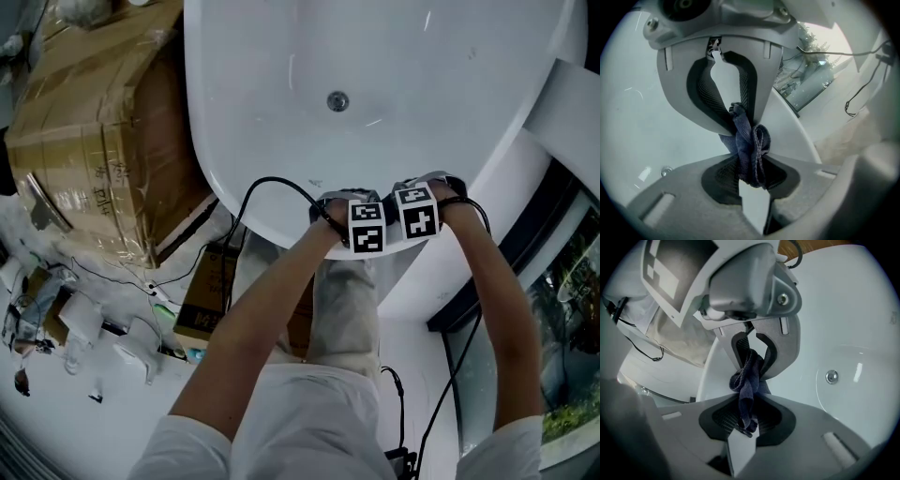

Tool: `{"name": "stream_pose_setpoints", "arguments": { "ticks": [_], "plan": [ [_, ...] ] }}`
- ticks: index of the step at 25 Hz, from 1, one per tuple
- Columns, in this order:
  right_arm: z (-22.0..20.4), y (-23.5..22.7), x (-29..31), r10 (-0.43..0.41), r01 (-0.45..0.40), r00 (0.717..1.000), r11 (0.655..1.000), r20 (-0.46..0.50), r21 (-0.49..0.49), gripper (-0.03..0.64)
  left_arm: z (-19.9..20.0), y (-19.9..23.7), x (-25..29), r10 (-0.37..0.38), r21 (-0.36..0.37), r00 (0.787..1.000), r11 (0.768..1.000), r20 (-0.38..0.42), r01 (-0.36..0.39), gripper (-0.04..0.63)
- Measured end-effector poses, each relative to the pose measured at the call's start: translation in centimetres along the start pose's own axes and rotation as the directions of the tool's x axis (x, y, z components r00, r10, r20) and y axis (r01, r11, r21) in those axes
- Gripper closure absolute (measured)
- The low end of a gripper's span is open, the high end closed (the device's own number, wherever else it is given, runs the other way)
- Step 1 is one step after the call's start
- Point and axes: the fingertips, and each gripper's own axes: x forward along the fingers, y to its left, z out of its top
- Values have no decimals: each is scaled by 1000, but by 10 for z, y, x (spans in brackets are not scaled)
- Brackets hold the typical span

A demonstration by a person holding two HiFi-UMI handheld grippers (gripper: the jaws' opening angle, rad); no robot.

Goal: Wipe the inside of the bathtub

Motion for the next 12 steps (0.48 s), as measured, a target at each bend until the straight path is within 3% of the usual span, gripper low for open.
{"name": "stream_pose_setpoints", "arguments": {
  "ticks": [12],
  "plan": [
    [20,37,-15,-8,8,1000,1000,-4,5,537,6,-38,-23,-5,28,1000,1000,-16,5,502]
  ]
}}
